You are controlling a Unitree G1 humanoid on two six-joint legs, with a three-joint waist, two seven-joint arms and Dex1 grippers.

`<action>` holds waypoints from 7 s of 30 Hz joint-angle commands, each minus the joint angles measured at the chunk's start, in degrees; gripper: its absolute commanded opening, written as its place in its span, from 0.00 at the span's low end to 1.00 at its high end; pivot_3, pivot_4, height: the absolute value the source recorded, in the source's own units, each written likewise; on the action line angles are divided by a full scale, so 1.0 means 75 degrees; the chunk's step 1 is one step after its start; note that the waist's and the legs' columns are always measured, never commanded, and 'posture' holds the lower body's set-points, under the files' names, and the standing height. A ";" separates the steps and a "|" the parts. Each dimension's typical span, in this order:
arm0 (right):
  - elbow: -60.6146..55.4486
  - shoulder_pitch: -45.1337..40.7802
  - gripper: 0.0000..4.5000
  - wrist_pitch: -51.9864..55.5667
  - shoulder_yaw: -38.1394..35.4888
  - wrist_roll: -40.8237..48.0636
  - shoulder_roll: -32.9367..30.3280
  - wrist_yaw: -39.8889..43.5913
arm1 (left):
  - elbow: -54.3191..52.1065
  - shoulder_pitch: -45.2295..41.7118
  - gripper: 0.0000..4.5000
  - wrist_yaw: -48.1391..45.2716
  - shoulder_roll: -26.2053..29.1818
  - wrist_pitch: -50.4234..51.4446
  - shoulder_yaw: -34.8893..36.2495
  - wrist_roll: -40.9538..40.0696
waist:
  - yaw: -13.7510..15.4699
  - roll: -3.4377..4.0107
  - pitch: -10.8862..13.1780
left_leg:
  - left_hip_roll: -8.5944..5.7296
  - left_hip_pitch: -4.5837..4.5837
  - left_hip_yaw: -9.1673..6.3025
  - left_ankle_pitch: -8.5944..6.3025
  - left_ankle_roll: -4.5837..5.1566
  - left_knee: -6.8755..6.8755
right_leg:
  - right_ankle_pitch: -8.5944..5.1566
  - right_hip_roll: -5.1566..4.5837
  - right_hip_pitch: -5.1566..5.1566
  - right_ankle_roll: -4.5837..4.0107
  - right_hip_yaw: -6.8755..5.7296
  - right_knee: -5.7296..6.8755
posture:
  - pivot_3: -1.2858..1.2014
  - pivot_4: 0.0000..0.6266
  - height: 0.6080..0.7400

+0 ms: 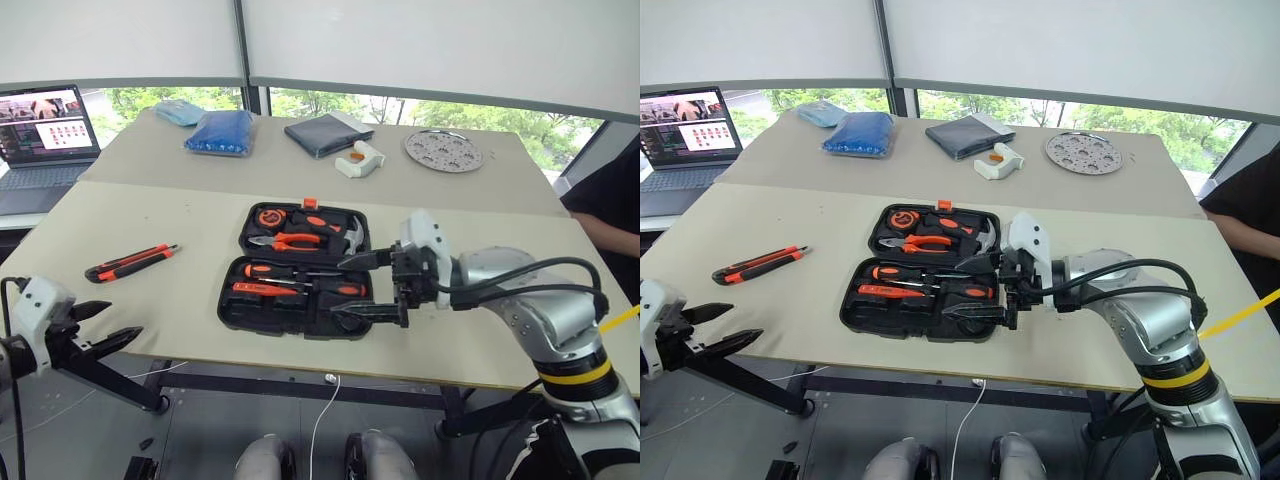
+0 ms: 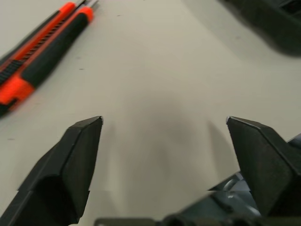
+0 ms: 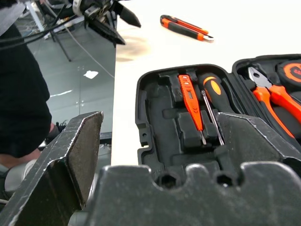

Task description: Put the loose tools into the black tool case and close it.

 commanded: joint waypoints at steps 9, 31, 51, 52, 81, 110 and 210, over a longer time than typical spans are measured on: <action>-0.0676 0.0475 1.00 0.0042 -0.0450 0.0109 -0.0159 -0.0254 | 0.6323 -0.6063 0.99 -0.0513 0.0612 -0.3245 -0.3642 0.3023 | -0.0061 -0.0012 -0.0004 | -0.0016 -0.0030 0.0039 0.0041 0.0069 -0.0001 | 0.0024 0.0075 -0.0015 -0.0039 -0.0045 0.0002 | 0.52 0.24 0.84; -0.2127 0.1479 1.00 0.0896 -0.1633 0.0922 -0.0736 -0.1532 | 0.8563 -0.7793 0.32 0.0451 -0.0227 -0.2436 -0.4774 0.4525 | -0.0222 -0.0016 -0.0003 | -0.0003 0.0006 0.0028 0.0032 0.0085 0.0008 | -0.0001 0.0052 -0.0006 0.0015 0.0009 0.0023 | 0.52 0.24 0.84; -0.1767 0.1197 1.00 0.0534 -0.0921 0.0730 -0.0438 -0.1292 | 0.2147 -0.4787 0.03 -0.2841 0.0643 -0.0006 -0.3671 0.2405 | -0.0259 -0.0035 0.0007 | -0.0009 -0.0026 0.0031 0.0027 0.0098 0.0027 | -0.0004 0.0062 -0.0022 0.0016 0.0010 0.0017 | 0.52 0.24 0.84; -0.1762 0.1196 1.00 0.0525 -0.0912 0.0720 -0.0432 -0.1282 | 0.1937 -0.4522 0.03 -0.2763 0.0662 0.0059 -0.3674 0.2400 | -0.0250 -0.0035 0.0007 | -0.0007 -0.0029 0.0030 0.0027 0.0097 0.0027 | -0.0007 0.0067 -0.0022 0.0022 0.0009 0.0016 | 0.52 0.24 0.84; -0.1892 0.1375 1.00 0.0374 -0.0809 0.0553 -0.0370 -0.1264 | 0.5642 -0.6458 0.98 -0.3247 0.0548 -0.2876 -0.5691 0.3915 | -0.0188 -0.0033 0.0005 | -0.0013 -0.0026 0.0038 0.0026 0.0098 0.0027 | -0.0009 0.0080 -0.0016 0.0021 0.0003 0.0015 | 0.52 0.24 0.84; -0.2460 0.1880 1.00 0.0586 -0.1069 0.0864 -0.0759 -0.1565 | 0.0112 -0.6402 0.39 -0.3729 -0.0472 -0.1194 -0.6754 0.1196 | -0.0206 -0.0028 0.0002 | -0.0030 -0.0025 0.0020 0.0020 0.0116 0.0059 | -0.0021 0.0076 0.0001 0.0060 0.0012 0.0025 | 0.52 0.24 0.84; 0.5855 -0.0274 0.88 -0.2458 -0.0159 -0.3452 -0.0435 -0.1493 | -0.3528 -0.3747 1.00 -0.1044 -0.1325 0.2424 -0.3636 -0.1931 | -0.0233 0.0079 -0.0046 | -0.0042 0.0062 0.0003 0.0014 0.0124 0.0024 | -0.0046 0.0044 0.0094 0.0085 0.0028 0.0003 | 0.52 0.24 0.84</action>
